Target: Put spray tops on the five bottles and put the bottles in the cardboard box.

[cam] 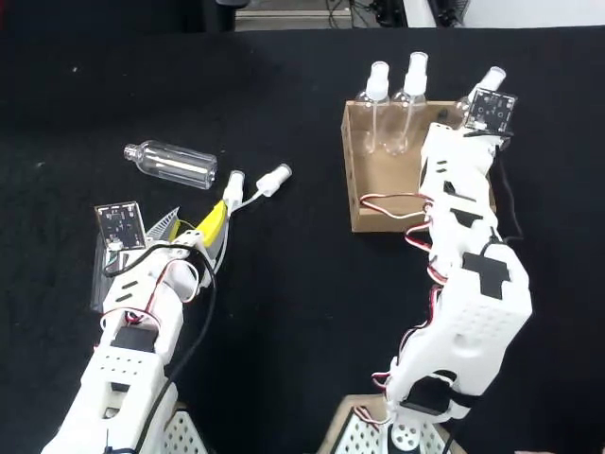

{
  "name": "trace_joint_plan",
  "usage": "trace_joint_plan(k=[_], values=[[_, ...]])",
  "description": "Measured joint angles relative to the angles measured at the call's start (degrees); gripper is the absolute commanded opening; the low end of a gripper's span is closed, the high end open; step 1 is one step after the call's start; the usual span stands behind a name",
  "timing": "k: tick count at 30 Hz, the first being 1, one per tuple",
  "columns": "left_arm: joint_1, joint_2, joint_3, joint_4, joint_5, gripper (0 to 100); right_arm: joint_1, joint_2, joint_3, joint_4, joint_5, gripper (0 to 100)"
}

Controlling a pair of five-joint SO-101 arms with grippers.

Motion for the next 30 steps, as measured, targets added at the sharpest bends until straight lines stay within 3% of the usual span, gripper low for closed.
trace_joint_plan(k=[7,15,30], values=[[0.0,0.0,0.0,0.0,0.0,25,0.0,-1.0,3.3,1.1,-0.1,36.1],[0.0,0.0,0.0,0.0,0.0,25,0.1,-9.0,3.5,13.5,-0.1,36.1],[0.0,0.0,0.0,0.0,0.0,25,0.1,-13.3,7.8,14.2,0.0,36.1]])
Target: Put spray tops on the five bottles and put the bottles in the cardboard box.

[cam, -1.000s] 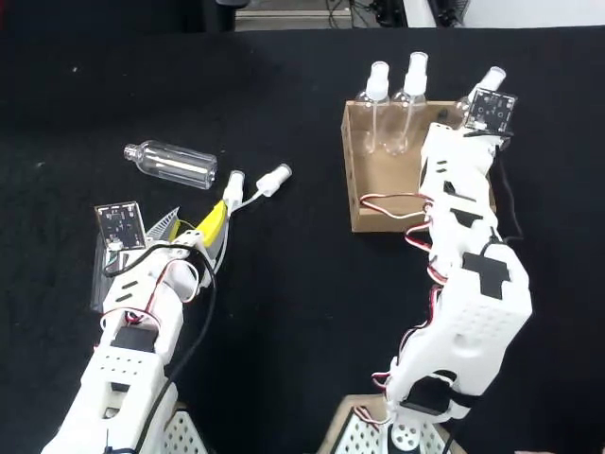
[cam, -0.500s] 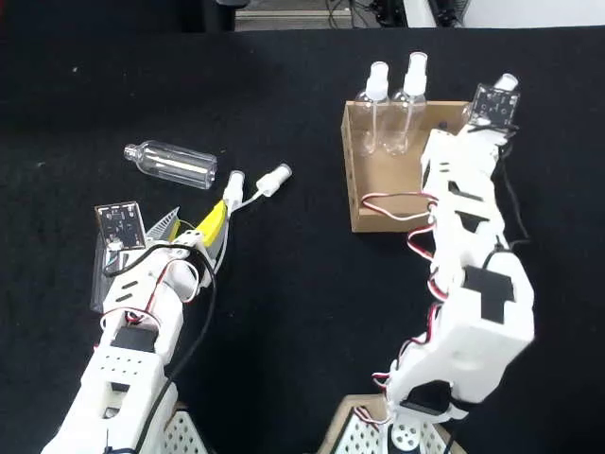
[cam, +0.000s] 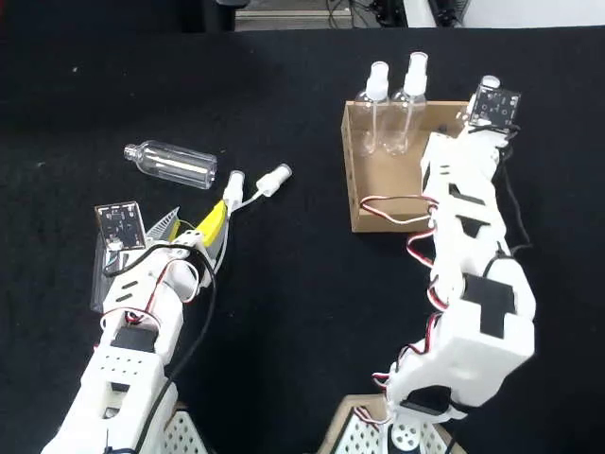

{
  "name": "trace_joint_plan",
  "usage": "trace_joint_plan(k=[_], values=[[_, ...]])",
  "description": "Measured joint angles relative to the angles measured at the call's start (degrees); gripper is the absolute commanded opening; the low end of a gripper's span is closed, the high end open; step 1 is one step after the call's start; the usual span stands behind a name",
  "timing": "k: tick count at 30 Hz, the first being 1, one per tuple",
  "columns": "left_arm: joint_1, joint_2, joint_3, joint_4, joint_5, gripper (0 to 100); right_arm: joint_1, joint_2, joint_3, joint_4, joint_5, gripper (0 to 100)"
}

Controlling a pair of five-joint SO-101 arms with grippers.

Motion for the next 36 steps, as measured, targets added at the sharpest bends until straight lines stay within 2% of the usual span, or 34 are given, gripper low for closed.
trace_joint_plan(k=[20,23,30,36], values=[[0.0,0.0,0.0,0.0,0.0,25,0.3,-13.3,11.3,0.0,0.0,35.8],[0.0,0.0,0.0,0.0,0.0,25,0.4,-15.9,13.8,0.0,0.0,28.6],[0.0,0.0,0.0,0.0,0.0,25,0.4,-24.9,18.9,0.0,0.0,1.6],[0.0,0.0,0.0,0.0,0.0,25,2.7,-33.5,25.1,0.0,0.0,1.0]])
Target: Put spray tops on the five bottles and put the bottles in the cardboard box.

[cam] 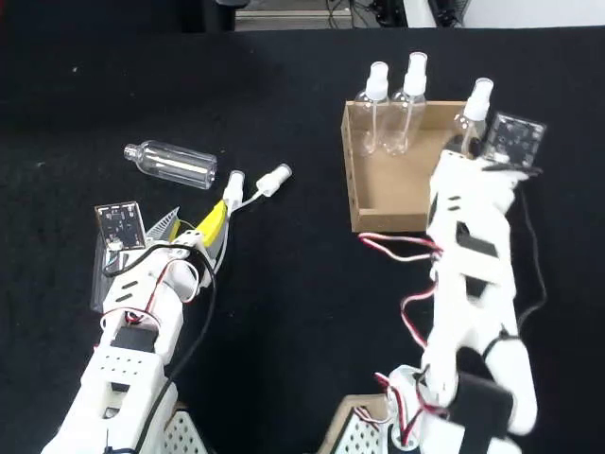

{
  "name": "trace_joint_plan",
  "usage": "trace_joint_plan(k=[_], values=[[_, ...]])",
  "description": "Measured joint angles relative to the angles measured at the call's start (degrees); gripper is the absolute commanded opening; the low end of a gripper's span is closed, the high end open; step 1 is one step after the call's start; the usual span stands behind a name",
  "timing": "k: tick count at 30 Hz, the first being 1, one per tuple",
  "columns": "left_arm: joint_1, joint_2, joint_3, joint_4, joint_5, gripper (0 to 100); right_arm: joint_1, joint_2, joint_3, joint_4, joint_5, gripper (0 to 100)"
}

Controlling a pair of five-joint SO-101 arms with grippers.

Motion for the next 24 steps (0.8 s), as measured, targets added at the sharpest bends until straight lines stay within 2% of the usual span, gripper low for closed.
trace_joint_plan(k=[5,9,14,18,24], values=[[0.0,0.0,0.0,0.0,0.0,25,3.5,-3.7,0.4,2.5,0.0,1.1],[0.0,0.0,0.0,0.0,0.0,25,5.6,-2.9,-7.4,14.7,0.0,1.1],[0.0,0.0,0.0,0.0,0.0,25,6.9,6.1,-23.4,31.2,0.0,1.1],[0.0,0.0,0.0,0.0,0.0,25,8.4,16.4,-30.7,31.7,0.0,1.1],[0.0,0.0,0.0,0.0,0.0,25,8.4,29.4,-33.1,26.6,0.0,1.1]])
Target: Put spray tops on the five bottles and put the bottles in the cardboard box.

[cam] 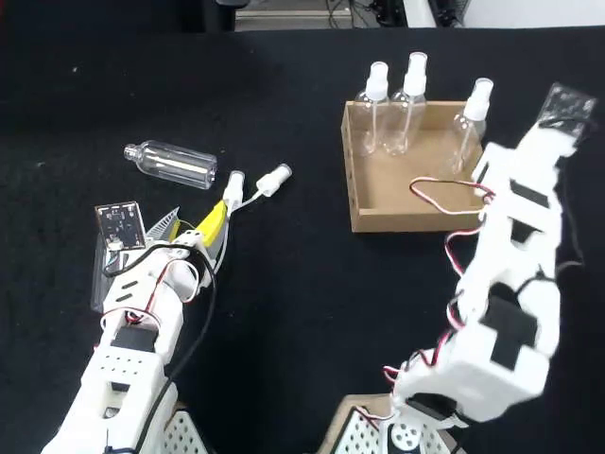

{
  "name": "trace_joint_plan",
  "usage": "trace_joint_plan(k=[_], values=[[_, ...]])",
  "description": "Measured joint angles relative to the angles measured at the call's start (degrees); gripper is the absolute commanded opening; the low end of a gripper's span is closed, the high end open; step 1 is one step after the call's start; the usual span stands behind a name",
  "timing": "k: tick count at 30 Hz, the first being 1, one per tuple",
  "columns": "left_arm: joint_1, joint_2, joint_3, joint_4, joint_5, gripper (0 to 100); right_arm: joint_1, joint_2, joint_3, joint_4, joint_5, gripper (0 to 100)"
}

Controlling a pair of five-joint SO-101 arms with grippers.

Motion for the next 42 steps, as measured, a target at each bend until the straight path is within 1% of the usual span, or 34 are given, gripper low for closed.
trace_joint_plan(k=[4,17,24,42], values=[[0.0,0.0,0.0,0.0,0.0,25,0.1,1.0,-0.1,-1.6,0.0,1.1],[0.0,0.0,0.0,0.0,0.0,25,0.1,1.1,-0.1,-2.0,0.0,1.1],[0.0,0.0,0.0,0.0,0.0,25,-2.7,1.1,-0.1,-2.0,0.0,1.1],[0.0,0.0,0.0,0.0,0.0,25,-4.7,1.1,-0.1,-2.0,0.0,1.1]])
